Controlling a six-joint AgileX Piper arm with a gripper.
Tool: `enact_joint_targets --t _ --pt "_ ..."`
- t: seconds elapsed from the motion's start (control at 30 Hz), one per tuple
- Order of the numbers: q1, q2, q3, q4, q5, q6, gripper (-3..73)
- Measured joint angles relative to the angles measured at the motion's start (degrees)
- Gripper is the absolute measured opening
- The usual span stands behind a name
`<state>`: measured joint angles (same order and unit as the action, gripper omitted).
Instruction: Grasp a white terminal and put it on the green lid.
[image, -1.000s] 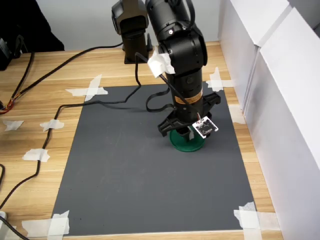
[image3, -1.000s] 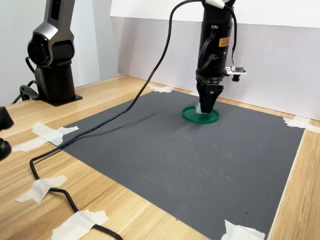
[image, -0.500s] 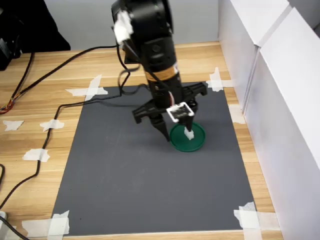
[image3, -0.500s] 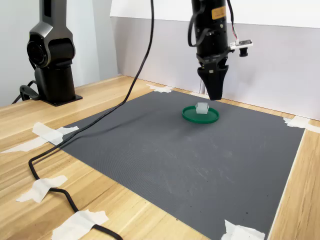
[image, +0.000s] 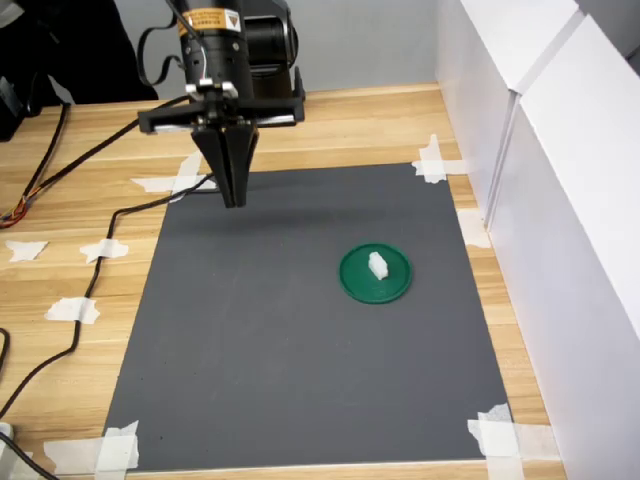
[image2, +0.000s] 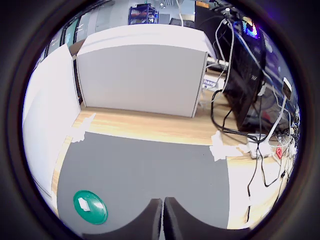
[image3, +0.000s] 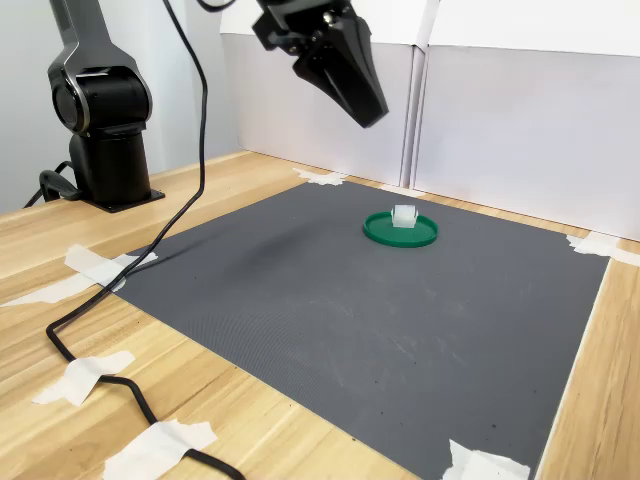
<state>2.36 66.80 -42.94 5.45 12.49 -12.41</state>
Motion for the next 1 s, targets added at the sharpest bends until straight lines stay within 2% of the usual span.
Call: enact_joint_targets --t 0.17,0.3,0.5,0.7,1.0 --pt "0.00 -10.99 12.14 -0.19 -8.62 0.00 -1.6" --pt "0.00 -18.08 18.98 1.47 -12.49 0.01 -1.6" --pt "0.00 -30.50 27.66 3.74 -13.47 0.00 -1.6" --pt "0.00 -43.94 35.16 4.22 -11.91 -0.06 -1.6" --pt "0.00 -57.11 37.08 4.01 -9.78 -0.60 -1.6"
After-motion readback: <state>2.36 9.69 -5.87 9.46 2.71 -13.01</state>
